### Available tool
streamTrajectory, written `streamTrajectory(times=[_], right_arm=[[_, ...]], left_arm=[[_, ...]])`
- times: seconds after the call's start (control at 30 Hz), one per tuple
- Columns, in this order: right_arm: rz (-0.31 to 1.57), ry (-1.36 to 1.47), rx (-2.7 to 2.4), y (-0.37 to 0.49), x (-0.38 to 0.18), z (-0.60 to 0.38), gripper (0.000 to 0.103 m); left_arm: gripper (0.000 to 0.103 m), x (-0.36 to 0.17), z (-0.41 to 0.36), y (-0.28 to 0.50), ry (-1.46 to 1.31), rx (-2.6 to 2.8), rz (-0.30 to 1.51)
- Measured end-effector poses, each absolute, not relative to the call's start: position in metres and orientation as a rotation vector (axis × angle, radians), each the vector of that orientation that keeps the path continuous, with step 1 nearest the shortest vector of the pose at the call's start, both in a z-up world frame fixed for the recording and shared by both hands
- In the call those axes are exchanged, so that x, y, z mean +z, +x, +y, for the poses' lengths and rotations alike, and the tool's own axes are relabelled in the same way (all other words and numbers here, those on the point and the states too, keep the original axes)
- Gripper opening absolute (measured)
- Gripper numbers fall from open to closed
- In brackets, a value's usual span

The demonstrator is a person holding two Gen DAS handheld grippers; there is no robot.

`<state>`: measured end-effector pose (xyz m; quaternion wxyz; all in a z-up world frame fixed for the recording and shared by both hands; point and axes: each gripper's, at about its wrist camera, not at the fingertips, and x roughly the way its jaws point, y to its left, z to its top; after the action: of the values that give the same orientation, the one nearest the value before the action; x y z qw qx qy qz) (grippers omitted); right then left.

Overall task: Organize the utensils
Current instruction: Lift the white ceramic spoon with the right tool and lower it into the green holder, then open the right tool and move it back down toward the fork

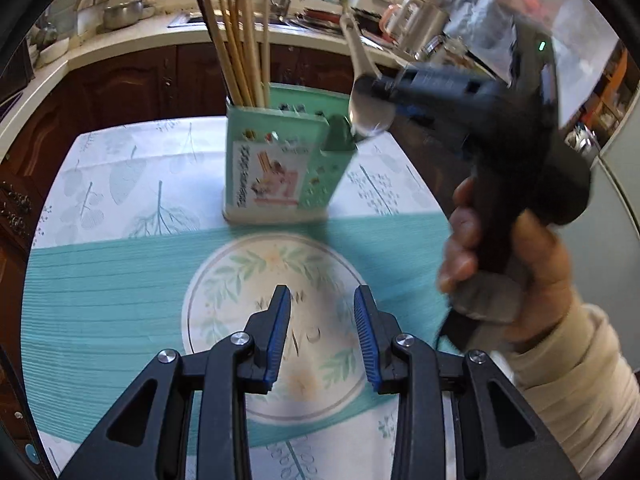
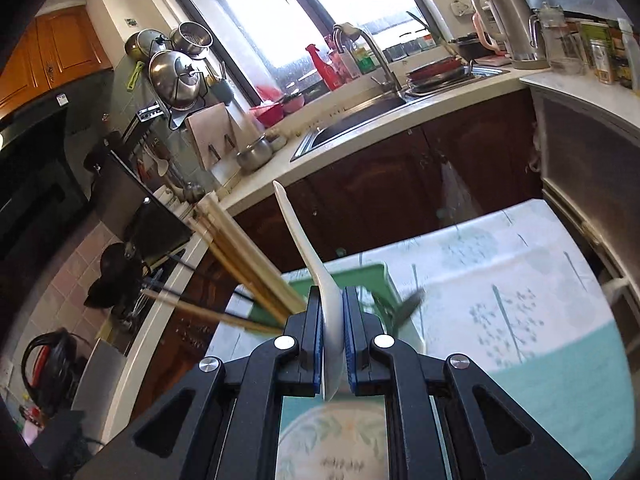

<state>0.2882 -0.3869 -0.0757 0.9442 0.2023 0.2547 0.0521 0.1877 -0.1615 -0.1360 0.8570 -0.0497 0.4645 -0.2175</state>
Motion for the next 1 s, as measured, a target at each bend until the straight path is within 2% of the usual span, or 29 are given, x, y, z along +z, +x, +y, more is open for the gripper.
streamTrajectory(times=[0.33,0.63,0.8,1.0], right_arm=[[0.390,0.244,0.114,0.359,-0.142,-0.364,0.009],[0.459,0.132,0.110,0.380,-0.198,-0.342,0.009],[0.527,0.112,0.101,0.375,-0.204,-0.342,0.011],[0.523,0.053,0.112,0.337,-0.180,-0.336,0.023]], left_arm=[[0.031,-0.136,-0.146,0.239,-0.164,-0.372,0.905],[0.031,-0.160,-0.146,0.252,-0.177,-0.362,0.928],[0.031,-0.167,-0.147,0.249,-0.173,-0.367,0.941],[0.031,-0.169,-0.151,0.240,-0.167,-0.385,0.954]])
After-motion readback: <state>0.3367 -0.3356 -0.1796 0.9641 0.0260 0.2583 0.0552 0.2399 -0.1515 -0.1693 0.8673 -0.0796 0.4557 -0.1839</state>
